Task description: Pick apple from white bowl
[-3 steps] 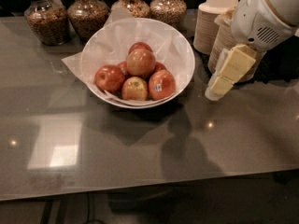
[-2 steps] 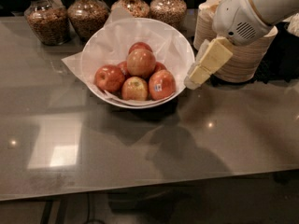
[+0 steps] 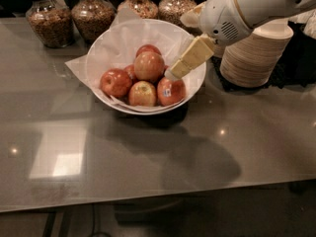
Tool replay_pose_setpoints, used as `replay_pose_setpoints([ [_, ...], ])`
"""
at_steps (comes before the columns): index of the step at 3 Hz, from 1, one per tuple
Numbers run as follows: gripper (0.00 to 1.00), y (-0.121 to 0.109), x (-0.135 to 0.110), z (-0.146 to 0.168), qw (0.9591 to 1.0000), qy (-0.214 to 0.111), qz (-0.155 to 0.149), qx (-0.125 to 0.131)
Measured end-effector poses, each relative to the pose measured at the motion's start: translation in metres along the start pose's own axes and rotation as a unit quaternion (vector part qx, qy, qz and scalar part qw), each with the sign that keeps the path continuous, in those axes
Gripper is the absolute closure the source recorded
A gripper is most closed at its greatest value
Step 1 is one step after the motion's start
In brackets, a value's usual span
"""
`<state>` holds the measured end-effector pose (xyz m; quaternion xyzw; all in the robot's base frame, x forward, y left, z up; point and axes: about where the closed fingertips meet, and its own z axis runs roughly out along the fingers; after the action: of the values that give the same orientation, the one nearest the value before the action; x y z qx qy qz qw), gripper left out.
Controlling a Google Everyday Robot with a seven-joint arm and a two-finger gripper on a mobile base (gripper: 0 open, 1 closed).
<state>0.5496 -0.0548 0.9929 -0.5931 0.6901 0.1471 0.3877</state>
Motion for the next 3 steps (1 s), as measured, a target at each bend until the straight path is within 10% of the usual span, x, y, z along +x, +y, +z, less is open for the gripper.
replay_pose_setpoints([
  [3, 0.12, 0.001, -0.013, 0.054, 0.9994, 0.006, -0.015, -0.03],
])
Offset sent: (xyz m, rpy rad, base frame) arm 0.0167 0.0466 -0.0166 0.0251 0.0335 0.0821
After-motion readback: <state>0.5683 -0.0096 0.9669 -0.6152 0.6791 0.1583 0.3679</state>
